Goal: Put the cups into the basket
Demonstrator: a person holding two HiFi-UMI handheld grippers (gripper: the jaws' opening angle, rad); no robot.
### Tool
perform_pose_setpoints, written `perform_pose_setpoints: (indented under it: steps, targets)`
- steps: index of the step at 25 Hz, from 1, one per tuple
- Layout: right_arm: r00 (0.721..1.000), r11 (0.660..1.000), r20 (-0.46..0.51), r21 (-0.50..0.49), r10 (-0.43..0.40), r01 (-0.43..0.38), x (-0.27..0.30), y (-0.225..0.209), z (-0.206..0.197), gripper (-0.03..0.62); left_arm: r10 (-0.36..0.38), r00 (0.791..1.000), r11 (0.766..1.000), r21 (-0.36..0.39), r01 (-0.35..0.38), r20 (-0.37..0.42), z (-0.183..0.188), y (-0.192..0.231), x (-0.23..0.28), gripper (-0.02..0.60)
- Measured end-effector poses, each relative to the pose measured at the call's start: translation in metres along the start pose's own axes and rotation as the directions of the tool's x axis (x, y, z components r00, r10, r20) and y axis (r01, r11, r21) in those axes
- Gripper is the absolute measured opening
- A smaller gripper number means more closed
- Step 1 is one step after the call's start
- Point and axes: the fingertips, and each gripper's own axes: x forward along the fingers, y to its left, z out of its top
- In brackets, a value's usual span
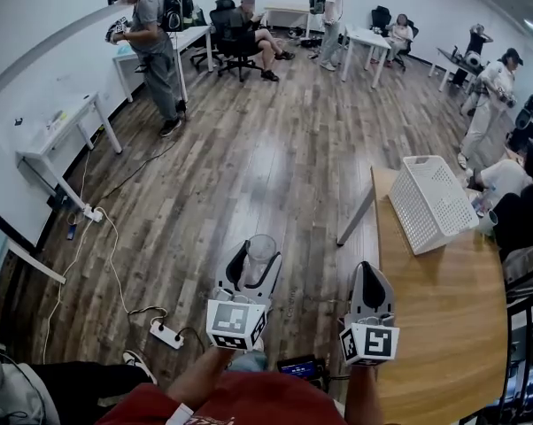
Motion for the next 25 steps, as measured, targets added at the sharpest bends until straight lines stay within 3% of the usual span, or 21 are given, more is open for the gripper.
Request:
perform_pose_setpoints:
  steps: [12, 25]
  targets:
    - [1.0, 1.0, -0.008, -0.025, -0.019, 0.019, 0.084, 0.027, -0.006, 0.012, -0.021, 1.0, 1.0, -0.016, 0.021, -0.005, -0.003, 0.071, 0.055, 0.27]
    - [0.997, 0.997, -0.022, -0.021, -0.076, 0.075, 0.137, 0.003, -0.021, 0.012, -0.083, 0.997, 0.996, -0.034, 0.083, 0.002, -0.005, 0.083, 0.121, 0.27]
